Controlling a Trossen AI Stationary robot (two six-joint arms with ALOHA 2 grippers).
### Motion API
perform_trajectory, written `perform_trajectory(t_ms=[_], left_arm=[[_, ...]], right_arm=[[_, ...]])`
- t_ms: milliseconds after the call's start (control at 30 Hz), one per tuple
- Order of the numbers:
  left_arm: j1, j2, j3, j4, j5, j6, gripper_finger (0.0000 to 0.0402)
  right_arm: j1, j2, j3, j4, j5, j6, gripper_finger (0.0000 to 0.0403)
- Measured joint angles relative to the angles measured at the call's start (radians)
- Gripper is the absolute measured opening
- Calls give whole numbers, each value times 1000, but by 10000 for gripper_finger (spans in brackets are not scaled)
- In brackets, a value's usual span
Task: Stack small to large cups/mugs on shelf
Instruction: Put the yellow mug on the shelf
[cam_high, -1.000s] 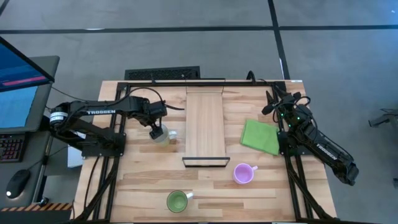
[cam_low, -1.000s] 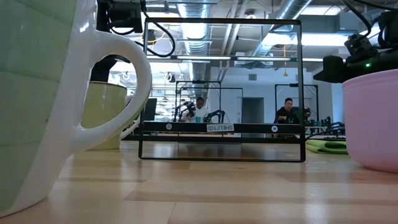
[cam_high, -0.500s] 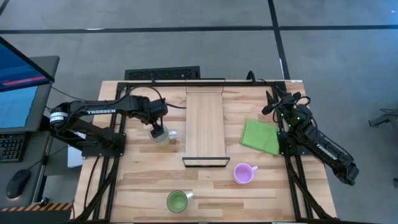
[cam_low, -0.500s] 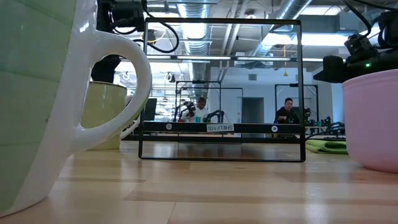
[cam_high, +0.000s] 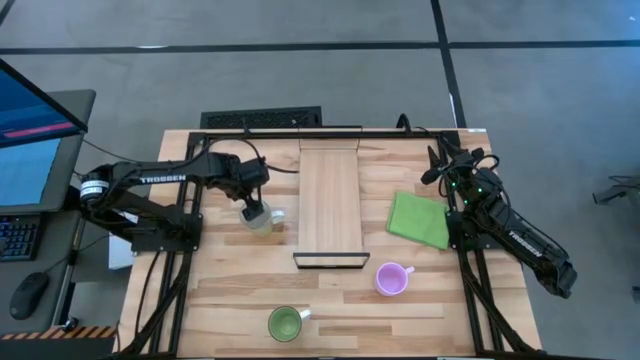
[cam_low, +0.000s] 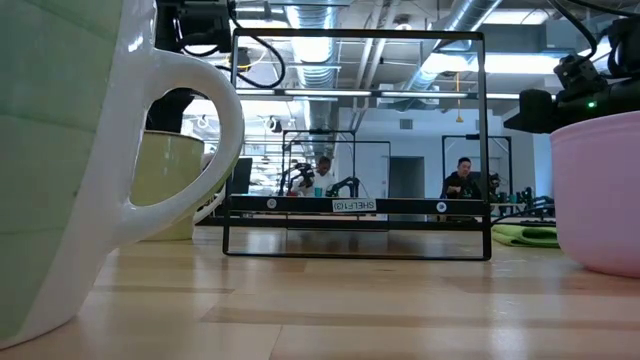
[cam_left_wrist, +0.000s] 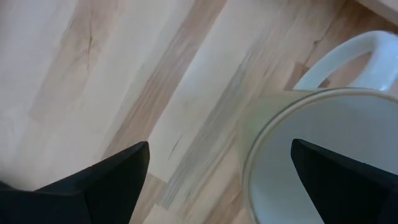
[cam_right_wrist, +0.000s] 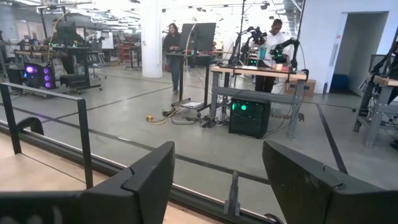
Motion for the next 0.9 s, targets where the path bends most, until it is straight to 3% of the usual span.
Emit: perform_trajectory(t_ms=[400,900], left_arm=[[21,0,0,-26,43,7,379],[21,4,-1,-23,64,-7,286]], right_arm=[[0,0,0,0,0,0,268],[0,0,0,0,0,0,268]])
